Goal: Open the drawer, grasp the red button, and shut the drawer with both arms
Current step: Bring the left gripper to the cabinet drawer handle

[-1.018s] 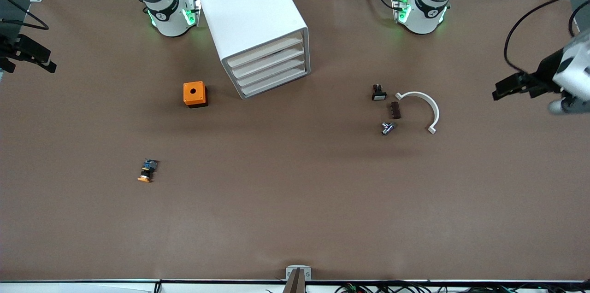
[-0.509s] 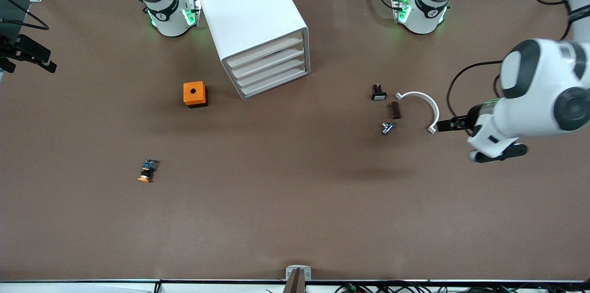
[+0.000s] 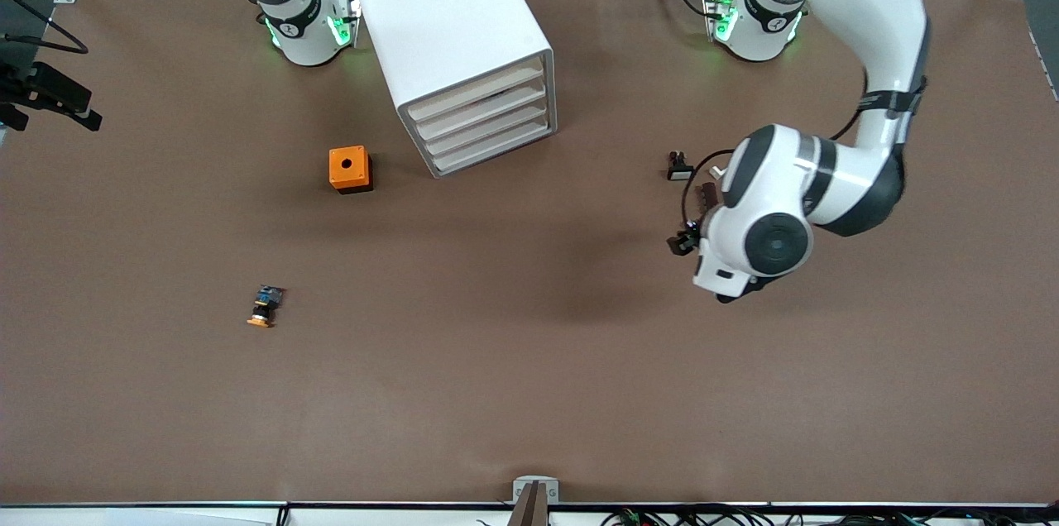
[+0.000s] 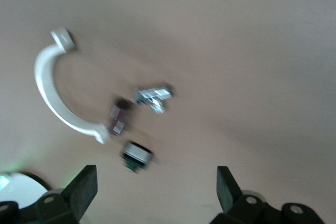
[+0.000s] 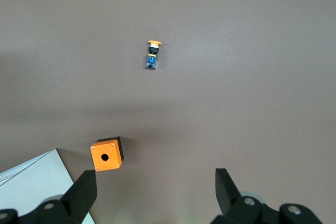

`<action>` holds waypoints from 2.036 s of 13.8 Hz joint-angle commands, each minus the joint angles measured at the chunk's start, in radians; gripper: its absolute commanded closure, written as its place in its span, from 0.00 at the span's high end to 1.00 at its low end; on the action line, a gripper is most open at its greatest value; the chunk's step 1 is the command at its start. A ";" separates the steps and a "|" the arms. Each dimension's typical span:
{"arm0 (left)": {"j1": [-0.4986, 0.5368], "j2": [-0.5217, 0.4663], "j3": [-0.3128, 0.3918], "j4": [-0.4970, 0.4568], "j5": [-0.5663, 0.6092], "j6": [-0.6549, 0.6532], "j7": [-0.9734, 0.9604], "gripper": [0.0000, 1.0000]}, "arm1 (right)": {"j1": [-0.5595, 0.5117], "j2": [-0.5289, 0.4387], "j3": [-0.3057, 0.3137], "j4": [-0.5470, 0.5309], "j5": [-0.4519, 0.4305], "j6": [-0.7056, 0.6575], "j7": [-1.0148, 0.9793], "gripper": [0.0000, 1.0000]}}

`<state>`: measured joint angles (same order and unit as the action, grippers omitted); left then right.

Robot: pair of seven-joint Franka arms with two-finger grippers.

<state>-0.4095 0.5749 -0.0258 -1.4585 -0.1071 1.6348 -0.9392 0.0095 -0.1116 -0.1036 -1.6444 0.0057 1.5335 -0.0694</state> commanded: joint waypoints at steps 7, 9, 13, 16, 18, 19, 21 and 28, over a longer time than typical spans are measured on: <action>-0.085 0.149 0.010 0.198 -0.515 -0.053 -0.743 1.00 | -0.011 -0.022 0.008 -0.018 0.004 0.002 0.010 1.00; -0.080 0.175 0.010 0.198 -0.642 -0.053 -0.887 1.00 | -0.011 -0.020 0.008 -0.018 0.004 0.002 0.008 1.00; -0.081 0.270 0.003 0.198 -0.824 -0.078 -1.099 1.00 | -0.011 -0.020 0.008 -0.018 0.004 0.002 0.008 1.00; -0.088 0.325 -0.023 0.195 -0.913 -0.119 -1.236 0.99 | -0.011 -0.020 0.008 -0.018 0.004 0.000 0.008 1.00; -0.091 0.342 -0.071 0.188 -0.915 -0.162 -1.254 0.98 | -0.011 -0.020 0.008 -0.018 0.004 0.000 0.008 1.00; -0.092 0.353 -0.091 0.188 -0.916 -0.190 -1.265 0.97 | -0.011 -0.020 0.008 -0.018 0.004 0.000 0.008 1.00; -0.094 0.355 -0.112 0.175 -0.916 -0.207 -1.299 0.79 | -0.011 -0.020 0.008 -0.018 0.002 0.000 0.008 1.00; -0.110 0.361 -0.129 0.106 -0.912 -0.276 -1.308 0.48 | -0.011 -0.020 0.008 -0.018 -0.001 -0.001 0.007 1.00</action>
<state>-0.5157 0.9381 -0.1431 -1.3380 -1.0046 1.3870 -2.2315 0.0095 -0.1116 -0.1038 -1.6450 0.0056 1.5329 -0.0694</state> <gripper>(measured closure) 0.489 0.000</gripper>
